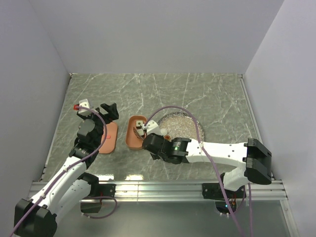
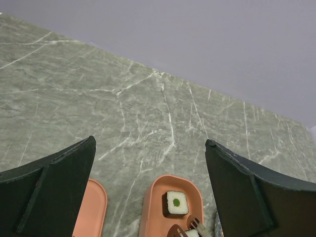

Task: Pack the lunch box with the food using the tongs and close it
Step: Place the food into the lunch box

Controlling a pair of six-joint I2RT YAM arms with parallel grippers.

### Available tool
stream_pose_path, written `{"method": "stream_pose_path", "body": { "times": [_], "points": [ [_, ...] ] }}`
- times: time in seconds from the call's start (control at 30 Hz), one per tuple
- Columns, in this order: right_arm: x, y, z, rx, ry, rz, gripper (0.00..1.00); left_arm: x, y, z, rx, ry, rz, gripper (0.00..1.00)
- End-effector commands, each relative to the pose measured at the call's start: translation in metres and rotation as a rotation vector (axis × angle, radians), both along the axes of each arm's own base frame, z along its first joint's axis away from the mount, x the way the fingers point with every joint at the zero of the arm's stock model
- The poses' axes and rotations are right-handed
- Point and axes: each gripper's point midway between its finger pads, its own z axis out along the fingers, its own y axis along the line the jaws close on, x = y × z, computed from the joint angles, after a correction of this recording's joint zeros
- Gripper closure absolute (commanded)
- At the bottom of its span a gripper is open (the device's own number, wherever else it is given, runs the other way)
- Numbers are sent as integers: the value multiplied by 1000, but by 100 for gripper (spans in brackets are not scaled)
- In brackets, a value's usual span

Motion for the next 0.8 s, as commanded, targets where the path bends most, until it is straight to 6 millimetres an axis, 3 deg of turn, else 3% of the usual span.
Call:
{"method": "stream_pose_path", "body": {
  "times": [0.0,0.3,0.6,0.77],
  "points": [
    [5,7,15,44,-31,-21,63,3,-3,18,-21,-46,-14,1],
    [6,7,16,40,-38,-28,49,3,-3,17,-22,-44,-15,1],
    [9,6,19,45,-49,-41,46,3,-3,18,-22,-46,-15,0],
    [13,3,31,72,-83,-62,46,3,-3,19,-23,-46,-12,1]
  ]
}}
